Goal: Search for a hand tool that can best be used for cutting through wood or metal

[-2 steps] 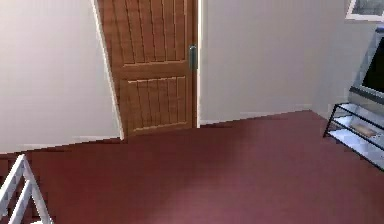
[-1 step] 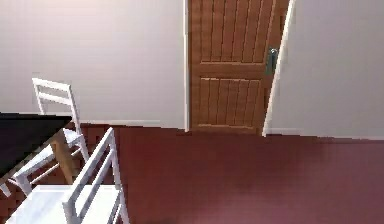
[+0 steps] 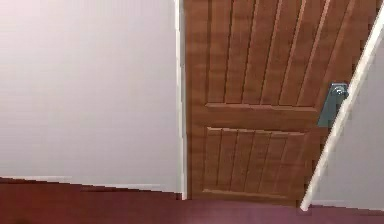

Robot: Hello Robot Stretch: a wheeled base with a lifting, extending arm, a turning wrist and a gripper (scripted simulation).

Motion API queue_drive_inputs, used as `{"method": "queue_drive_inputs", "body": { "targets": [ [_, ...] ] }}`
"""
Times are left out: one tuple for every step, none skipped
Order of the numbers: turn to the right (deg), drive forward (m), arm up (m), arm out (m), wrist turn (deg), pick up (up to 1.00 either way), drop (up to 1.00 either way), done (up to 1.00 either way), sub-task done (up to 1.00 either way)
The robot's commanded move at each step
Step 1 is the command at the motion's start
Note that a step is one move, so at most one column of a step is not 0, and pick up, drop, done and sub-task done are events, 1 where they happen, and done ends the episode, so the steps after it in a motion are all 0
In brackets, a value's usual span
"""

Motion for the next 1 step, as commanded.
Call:
{"method": "queue_drive_inputs", "body": {
  "targets": [
    [-36.0,0.00,0.00,0.00,0.0,0.00,0.00,0.00,0.00]
  ]
}}
